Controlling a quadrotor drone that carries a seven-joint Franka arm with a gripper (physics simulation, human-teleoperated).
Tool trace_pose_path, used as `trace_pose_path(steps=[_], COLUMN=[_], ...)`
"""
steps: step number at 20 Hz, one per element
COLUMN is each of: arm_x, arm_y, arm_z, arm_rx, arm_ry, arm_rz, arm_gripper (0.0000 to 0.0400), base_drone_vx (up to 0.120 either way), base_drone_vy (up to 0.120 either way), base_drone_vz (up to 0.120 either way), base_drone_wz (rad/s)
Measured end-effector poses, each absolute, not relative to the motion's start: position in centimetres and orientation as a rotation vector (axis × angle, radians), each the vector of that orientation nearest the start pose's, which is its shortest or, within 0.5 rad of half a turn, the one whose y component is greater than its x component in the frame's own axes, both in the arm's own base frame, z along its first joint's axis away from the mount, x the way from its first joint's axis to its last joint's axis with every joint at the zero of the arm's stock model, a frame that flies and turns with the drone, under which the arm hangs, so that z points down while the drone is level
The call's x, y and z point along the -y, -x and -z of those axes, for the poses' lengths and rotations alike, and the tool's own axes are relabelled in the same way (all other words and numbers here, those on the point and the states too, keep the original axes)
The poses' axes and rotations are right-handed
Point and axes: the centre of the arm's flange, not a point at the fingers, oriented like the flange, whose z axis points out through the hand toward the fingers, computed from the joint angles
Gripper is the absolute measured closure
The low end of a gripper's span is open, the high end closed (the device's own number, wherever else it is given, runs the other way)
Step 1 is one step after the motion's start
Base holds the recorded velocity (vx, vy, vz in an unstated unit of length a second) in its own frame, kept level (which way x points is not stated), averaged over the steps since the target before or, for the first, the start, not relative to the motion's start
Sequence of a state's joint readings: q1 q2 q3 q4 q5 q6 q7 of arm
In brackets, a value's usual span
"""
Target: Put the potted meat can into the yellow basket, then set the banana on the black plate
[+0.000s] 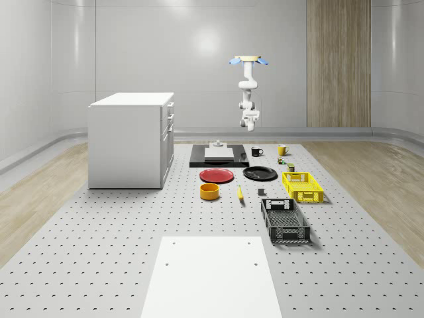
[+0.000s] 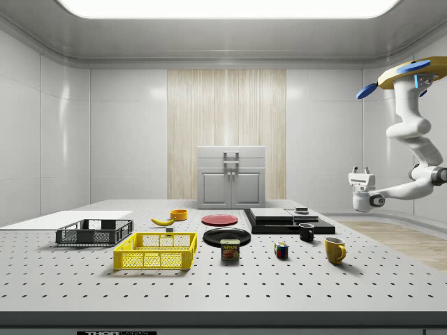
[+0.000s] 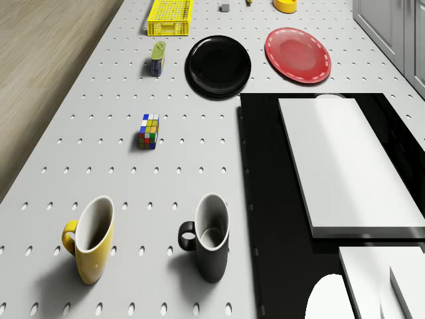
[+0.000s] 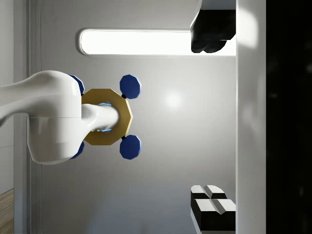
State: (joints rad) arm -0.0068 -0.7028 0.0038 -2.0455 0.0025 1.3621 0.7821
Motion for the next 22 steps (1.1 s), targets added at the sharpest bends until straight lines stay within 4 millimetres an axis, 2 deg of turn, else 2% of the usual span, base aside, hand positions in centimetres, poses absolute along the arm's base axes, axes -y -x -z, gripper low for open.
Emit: trace_pose_path(steps=[5,13,22], arm_x=[0.0,-0.01,-0.06], arm_y=[-30.4,-30.34,-30.27], arm_z=[-69.08,-69.13,-69.13], arm_rx=[-1.199,-1.198,-1.199], arm_ry=[2.894,2.893,2.894], arm_rz=[0.034,0.043,0.056], arm_gripper=[0.0,0.0,0.0], base_drone_vx=[0.0,0.005,0.12], base_drone_vy=[0.0,0.115,0.12], base_drone_vz=[0.0,0.0,0.0], base_drone_wz=[0.0,0.0,0.0])
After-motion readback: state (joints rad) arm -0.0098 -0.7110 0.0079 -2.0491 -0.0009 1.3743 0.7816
